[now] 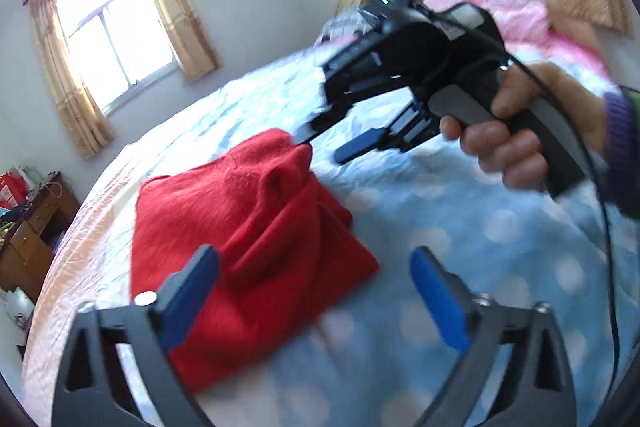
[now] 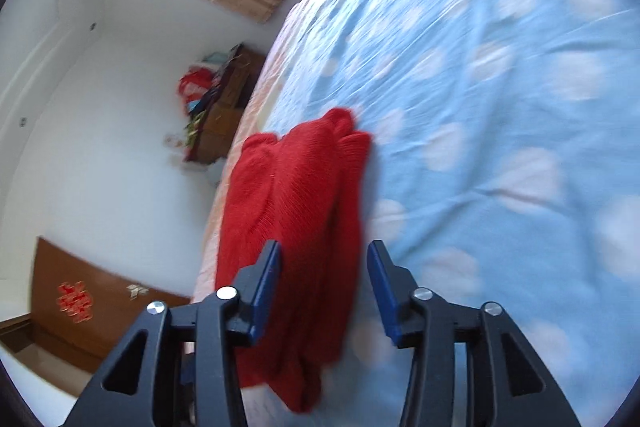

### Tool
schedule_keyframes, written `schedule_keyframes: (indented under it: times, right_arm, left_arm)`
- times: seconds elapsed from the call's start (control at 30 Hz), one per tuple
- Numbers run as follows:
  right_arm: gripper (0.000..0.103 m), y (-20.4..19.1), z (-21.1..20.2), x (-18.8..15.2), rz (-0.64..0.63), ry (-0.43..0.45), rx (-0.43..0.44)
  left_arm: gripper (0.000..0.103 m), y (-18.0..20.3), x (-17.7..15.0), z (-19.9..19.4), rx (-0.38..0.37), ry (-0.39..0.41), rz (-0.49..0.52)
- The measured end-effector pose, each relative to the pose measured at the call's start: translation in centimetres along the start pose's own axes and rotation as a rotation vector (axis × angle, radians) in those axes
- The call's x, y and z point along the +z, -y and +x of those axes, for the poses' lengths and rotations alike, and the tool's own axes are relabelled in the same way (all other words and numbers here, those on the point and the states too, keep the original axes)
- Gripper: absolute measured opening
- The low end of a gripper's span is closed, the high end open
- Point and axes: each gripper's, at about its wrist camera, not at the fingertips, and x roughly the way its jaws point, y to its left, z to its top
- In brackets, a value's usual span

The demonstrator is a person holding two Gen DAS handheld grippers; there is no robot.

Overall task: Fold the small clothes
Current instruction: 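Release the sweater from both tools and pull them back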

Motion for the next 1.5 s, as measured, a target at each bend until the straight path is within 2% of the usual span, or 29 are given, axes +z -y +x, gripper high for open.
schedule_keyframes:
  times: [0.1, 0.13, 0.23, 0.37, 0.43, 0.5, 0.53, 0.63, 0.67, 0.73, 0.77, 0.83, 0.87, 0.93, 0.97, 1.03, 1.17, 1.23, 1.37, 1.5]
  right_arm:
    - [0.047, -2.3, -3.4, -1.6, -0.092, 0.106, -0.196]
    - [0.047, -3.6, -4.2, -2.3, -0.139, 0.145, -0.23]
    - [0.045, -7.6, -5.2, -4.2, -0.269, 0.173, -0.195]
    - [0.039, -12.3, -2.9, -6.8, -0.391, 0.097, -0.135]
    - [0.039, -13.2, -1.3, -7.7, -0.432, 0.06, -0.129]
    - [0.038, -13.1, 0.2, -8.7, -0.44, 0.011, -0.143]
    - [0.033, -12.5, 0.8, -9.4, -0.435, -0.015, -0.154]
    - [0.032, -9.6, 1.2, -10.6, -0.392, -0.052, -0.223]
    - [0.026, -7.9, 0.7, -11.0, -0.349, -0.051, -0.23]
    - [0.025, -6.1, -0.8, -11.3, -0.286, -0.011, -0.181]
    - [0.025, -5.3, -1.5, -11.4, -0.253, -0.016, -0.223]
    - [0.025, -4.6, -2.4, -11.8, -0.227, -0.016, -0.226]
    - [0.025, -4.9, -3.1, -12.0, -0.226, -0.003, -0.257]
    - [0.025, -6.6, -4.5, -12.0, -0.294, 0.052, -0.327]
    - [0.025, -8.4, -5.5, -11.9, -0.357, 0.118, -0.373]
    - [0.025, -10.8, -5.9, -11.4, -0.432, 0.185, -0.393]
    - [0.025, -14.8, -3.4, -10.0, -0.554, 0.208, -0.358]
    - [0.025, -15.0, -1.3, -9.3, -0.567, 0.193, -0.352]
    - [0.025, -11.1, 2.9, -9.0, -0.459, 0.074, -0.378]
    - [0.025, -7.8, 0.6, -10.7, -0.388, 0.115, -0.258]
  left_arm:
    - [0.103, -1.6, -2.4, -2.3, -0.002, -0.022, -0.043]
    - [0.103, -2.6, -3.1, -2.8, -0.004, -0.05, -0.092]
    - [0.103, -5.9, -4.9, -3.4, -0.002, -0.1, -0.238]
    - [0.103, -9.0, -5.5, -3.5, 0.01, -0.149, -0.39]
    - [0.103, -9.1, -5.4, -4.1, 0.013, -0.15, -0.425]
    - [0.103, -9.3, -5.7, -5.1, 0.043, -0.138, -0.436]
    - [0.103, -9.4, -6.0, -5.3, 0.049, -0.138, -0.436]
    - [0.103, -10.3, -6.7, -5.3, 0.054, -0.148, -0.451]
    - [0.103, -10.4, -7.0, -5.2, 0.055, -0.153, -0.455]
    - [0.103, -11.0, -7.4, -4.8, 0.056, -0.172, -0.467]
    - [0.103, -11.2, -7.6, -4.7, 0.056, -0.181, -0.472]
    - [0.103, -11.6, -7.8, -4.3, 0.062, -0.197, -0.485]
    - [0.103, -11.7, -7.8, -4.3, 0.068, -0.202, -0.49]
    - [0.103, -12.3, -7.7, -4.2, 0.084, -0.198, -0.506]
    - [0.103, -12.6, -7.6, -4.2, 0.09, -0.195, -0.517]
    - [0.103, -13.3, -7.2, -3.8, 0.089, -0.191, -0.536]
    - [0.103, -14.5, -4.7, -2.5, 0.11, -0.173, -0.54]
    - [0.103, -14.9, -3.3, -1.2, 0.113, -0.178, -0.542]
    - [0.103, -15.2, -2.5, 1.9, 0.109, -0.218, -0.558]
    - [0.103, -14.9, -4.0, 4.1, 0.092, -0.258, -0.573]
